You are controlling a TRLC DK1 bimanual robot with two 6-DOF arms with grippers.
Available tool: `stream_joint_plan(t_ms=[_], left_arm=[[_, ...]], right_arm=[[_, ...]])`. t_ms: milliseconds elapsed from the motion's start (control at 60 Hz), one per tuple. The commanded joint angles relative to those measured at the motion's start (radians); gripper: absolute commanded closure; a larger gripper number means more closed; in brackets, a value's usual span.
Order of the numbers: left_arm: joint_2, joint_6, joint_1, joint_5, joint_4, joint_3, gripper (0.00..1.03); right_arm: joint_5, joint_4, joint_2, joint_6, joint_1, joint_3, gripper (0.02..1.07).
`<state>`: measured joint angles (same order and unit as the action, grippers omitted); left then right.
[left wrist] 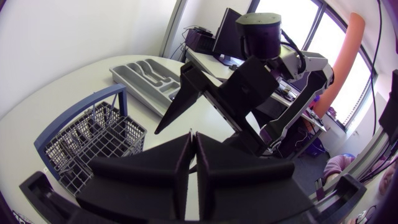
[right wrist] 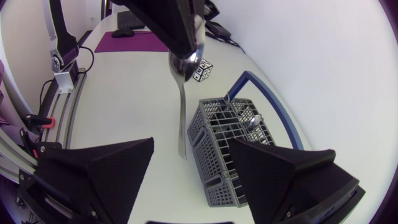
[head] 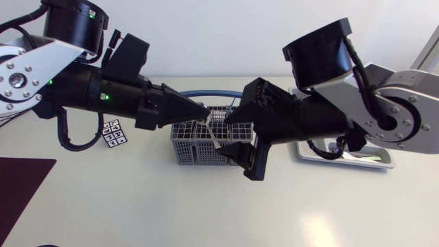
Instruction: Transfer all utensils from the basket to the drawer tray.
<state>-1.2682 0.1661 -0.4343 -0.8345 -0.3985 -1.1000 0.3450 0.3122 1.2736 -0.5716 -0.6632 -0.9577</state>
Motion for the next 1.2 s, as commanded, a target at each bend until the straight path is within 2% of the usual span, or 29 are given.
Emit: stream_joint_plan(t_ms=[0, 133, 483, 1067, 1183], left_arm=[[0.010, 0.024, -0.011, -0.029, -0.011, 0.022, 1.00], [0.010, 0.029, -0.015, -0.044, -0.016, 0.026, 1.00], [0.020, 0.042, -0.011, -0.052, -0.025, 0.037, 1.00], [0.038, 0.049, 0.014, -0.068, -0.025, 0.052, 0.99], [0.039, 0.049, 0.017, -0.068, -0.025, 0.049, 0.84]], right_arm=[[0.029, 0.013, 0.009, 0.027, -0.015, -0.026, 0.29], [0.061, 0.013, 0.009, 0.052, -0.021, -0.038, 0.39], [0.063, 0.007, 0.020, 0.076, -0.032, -0.062, 0.82], [0.088, 0.062, 0.049, 0.082, -0.044, -0.093, 0.97], [0.088, 0.076, 0.043, 0.082, -0.042, -0.090, 0.97]])
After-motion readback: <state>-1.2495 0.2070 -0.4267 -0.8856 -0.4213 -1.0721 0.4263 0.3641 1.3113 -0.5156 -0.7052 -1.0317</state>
